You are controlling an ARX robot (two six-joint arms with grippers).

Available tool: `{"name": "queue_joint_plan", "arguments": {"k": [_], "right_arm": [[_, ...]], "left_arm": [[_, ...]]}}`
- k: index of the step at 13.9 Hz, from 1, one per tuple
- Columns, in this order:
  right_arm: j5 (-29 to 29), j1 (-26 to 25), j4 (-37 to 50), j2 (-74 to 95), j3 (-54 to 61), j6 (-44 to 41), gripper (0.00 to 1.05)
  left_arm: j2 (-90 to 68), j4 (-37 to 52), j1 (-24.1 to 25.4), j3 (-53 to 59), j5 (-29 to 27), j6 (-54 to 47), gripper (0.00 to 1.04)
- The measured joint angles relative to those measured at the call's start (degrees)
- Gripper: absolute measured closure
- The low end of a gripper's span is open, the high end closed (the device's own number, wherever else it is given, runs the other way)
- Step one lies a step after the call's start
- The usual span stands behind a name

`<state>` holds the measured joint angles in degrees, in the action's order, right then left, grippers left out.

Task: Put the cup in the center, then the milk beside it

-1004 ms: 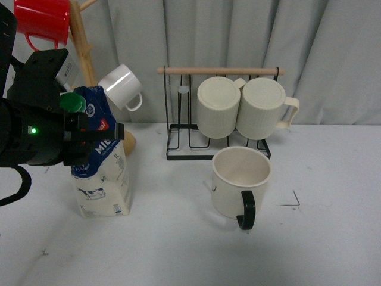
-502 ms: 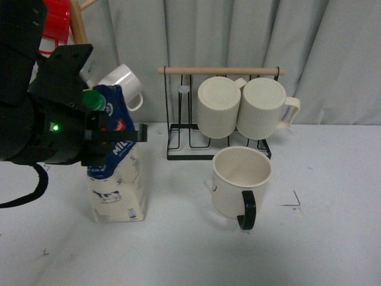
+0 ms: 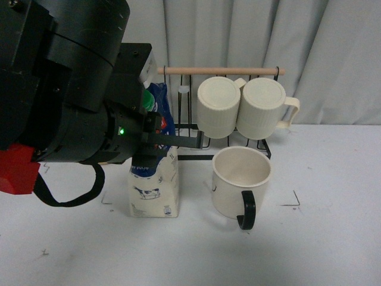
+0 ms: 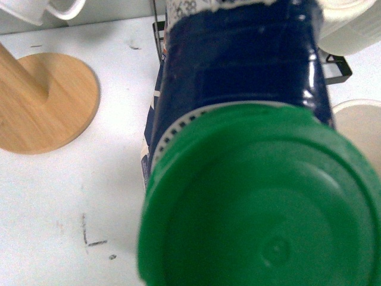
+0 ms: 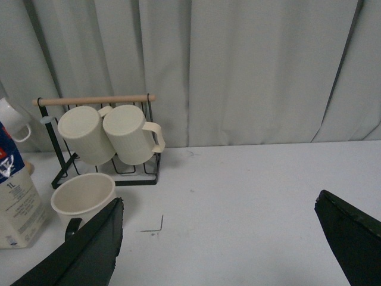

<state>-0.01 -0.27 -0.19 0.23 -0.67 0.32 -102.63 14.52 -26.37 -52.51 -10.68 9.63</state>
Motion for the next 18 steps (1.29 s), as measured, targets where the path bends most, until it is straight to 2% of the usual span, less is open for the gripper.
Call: {"name": "queue_joint_plan", "arguments": {"k": [3,7,10,15,18], "right_arm": [[0.0,0.0,0.0,0.0,0.0,0.0,0.06],[0.0,0.0,0.0,0.0,0.0,0.0,0.06],[0.0,0.0,0.0,0.0,0.0,0.0,0.06],[0.0,0.0,0.0,0.0,0.0,0.0,0.06],[0.0,0.0,0.0,0.0,0.0,0.0,0.06]], "left_arm": [[-2.9,0.9,-2.6,-2.3,-0.6,0.5,1.03],[-3.7,1.4,-3.0,-2.3,-1.3,2.9,1.02],[-2.7,0.7,-3.4,-3.8,1.2,6.1,0.7],[-1.4,0.1,-4.0,-3.8,1.7,7.1,0.55],[4.0,-3.4,-4.8,-2.8,3.6,9.2,0.25]]}}
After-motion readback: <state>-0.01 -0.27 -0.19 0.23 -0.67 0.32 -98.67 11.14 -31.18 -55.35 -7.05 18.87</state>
